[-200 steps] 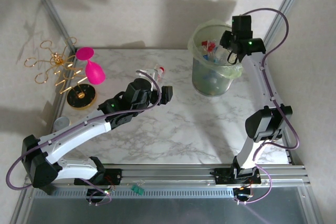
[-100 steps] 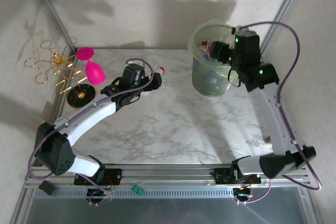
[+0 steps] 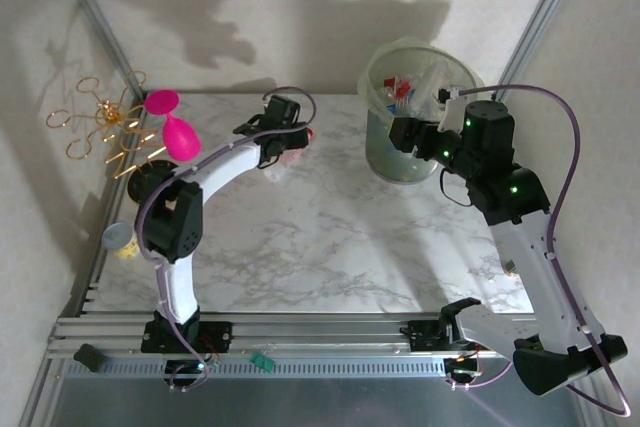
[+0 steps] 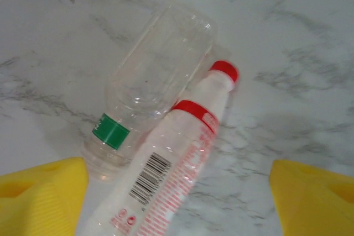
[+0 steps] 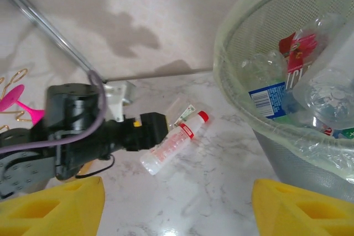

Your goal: Put the plastic bottles in the bin

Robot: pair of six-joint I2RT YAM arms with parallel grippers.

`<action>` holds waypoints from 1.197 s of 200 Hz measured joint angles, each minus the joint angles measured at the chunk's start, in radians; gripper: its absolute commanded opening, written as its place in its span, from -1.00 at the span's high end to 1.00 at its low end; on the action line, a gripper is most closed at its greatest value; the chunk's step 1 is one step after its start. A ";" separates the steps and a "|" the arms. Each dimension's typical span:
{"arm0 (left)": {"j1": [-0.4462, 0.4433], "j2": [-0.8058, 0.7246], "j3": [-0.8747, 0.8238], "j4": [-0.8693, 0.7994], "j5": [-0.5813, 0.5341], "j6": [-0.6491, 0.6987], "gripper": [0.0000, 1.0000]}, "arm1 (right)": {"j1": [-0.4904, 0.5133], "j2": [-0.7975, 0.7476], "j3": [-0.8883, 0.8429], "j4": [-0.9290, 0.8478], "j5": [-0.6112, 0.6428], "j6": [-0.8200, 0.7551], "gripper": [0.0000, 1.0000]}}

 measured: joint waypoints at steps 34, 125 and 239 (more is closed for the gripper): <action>0.000 0.062 0.013 -0.054 -0.029 0.061 -0.62 | 0.000 -0.018 -0.018 -0.009 -0.006 -0.005 -0.44; 0.001 0.159 0.017 -0.074 -0.014 0.079 -0.54 | 0.000 -0.013 -0.026 -0.008 -0.050 0.005 -0.47; -0.032 0.229 0.037 -0.080 -0.006 0.077 -0.18 | 0.000 -0.013 -0.026 0.016 -0.098 0.070 -0.47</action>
